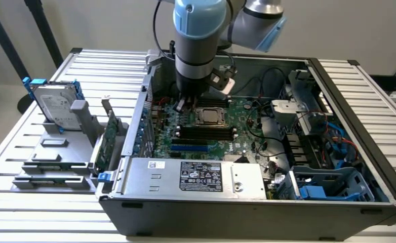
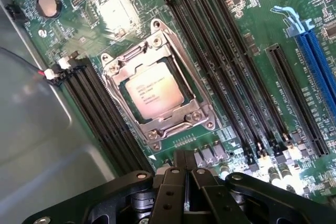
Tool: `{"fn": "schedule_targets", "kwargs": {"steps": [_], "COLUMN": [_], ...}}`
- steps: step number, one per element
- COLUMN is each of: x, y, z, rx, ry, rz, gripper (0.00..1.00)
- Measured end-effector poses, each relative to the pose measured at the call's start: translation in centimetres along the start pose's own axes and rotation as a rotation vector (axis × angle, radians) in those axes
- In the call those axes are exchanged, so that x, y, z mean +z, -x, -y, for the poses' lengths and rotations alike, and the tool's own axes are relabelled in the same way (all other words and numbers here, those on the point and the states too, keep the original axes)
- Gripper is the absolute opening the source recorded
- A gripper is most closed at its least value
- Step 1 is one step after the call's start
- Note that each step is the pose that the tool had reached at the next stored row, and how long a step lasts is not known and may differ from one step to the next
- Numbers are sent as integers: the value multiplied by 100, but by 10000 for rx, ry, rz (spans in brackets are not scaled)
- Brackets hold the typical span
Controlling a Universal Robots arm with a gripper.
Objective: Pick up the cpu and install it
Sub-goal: 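Install the second cpu locking lever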
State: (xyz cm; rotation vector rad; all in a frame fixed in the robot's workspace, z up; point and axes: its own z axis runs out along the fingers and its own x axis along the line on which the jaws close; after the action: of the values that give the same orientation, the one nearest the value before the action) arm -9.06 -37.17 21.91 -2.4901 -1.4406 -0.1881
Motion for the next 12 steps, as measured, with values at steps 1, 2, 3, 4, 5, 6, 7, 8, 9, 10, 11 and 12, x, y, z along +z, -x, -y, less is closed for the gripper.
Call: {"fn": "schedule_targets", "kwargs": {"steps": [1, 2, 3, 4, 5, 6, 7, 8, 9, 10, 11, 12], "x": [-13, -29, -47, -68, -91, -114, -137, -159, -179, -198, -216, -231], "y": [-10, -21, -32, -43, -55, -66, -78, -88, -98, -106, -115, -123], "z": [7, 13, 20, 27, 34, 41, 48, 55, 61, 66, 71, 76], "rx": [-42, -85, -125, -162, -203, -243, -286, -331, -377, -427, -479, -532], "ry": [13, 27, 42, 57, 73, 85, 93, 99, 104, 107, 110, 112], "rz": [49, 98, 147, 199, 251, 294, 333, 371, 408, 443, 475, 502], "gripper": [11, 11, 11, 11, 11, 11, 11, 11, 11, 11, 11, 11]}}
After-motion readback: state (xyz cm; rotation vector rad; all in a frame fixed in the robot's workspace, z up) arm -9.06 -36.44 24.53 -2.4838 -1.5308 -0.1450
